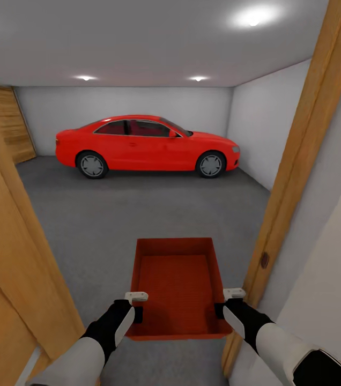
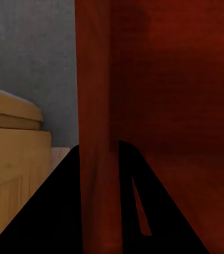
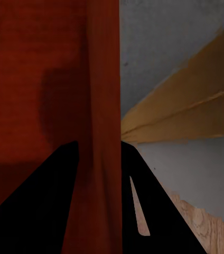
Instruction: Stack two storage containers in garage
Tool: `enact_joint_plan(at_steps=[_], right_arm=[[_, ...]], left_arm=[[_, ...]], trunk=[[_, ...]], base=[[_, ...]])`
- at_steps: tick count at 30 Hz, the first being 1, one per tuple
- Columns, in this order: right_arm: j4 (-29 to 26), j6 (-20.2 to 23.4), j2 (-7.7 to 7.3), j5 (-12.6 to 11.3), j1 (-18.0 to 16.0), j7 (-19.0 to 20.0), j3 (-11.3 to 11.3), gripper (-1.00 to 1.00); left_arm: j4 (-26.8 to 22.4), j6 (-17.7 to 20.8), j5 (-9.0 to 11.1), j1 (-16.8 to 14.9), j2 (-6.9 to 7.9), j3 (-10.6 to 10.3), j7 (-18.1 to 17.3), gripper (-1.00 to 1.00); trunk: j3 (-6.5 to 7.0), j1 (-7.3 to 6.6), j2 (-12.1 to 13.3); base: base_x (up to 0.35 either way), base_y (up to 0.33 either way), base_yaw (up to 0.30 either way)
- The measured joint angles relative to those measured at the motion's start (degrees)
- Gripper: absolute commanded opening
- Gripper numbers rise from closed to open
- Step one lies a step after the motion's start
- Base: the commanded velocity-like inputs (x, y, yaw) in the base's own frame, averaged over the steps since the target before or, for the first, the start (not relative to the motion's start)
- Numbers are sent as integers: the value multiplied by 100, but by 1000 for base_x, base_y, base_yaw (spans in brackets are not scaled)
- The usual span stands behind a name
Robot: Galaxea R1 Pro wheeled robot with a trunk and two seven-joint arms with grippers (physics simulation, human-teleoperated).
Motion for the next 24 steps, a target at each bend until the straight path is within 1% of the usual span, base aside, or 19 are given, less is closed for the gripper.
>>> enact_joint_plan(at_steps=[19,24], right_arm=[[1,0,0,-1,0,-1,1,-100],[-36,5,0,-12,1,-29,3,-100]], left_arm=[[1,0,-3,0,-1,1,-1,-100],[-24,0,-5,0,11,2,-19,-100]], trunk=[[0,0,0],[0,3,1]], base=[[320,0,0],[71,0,0]])
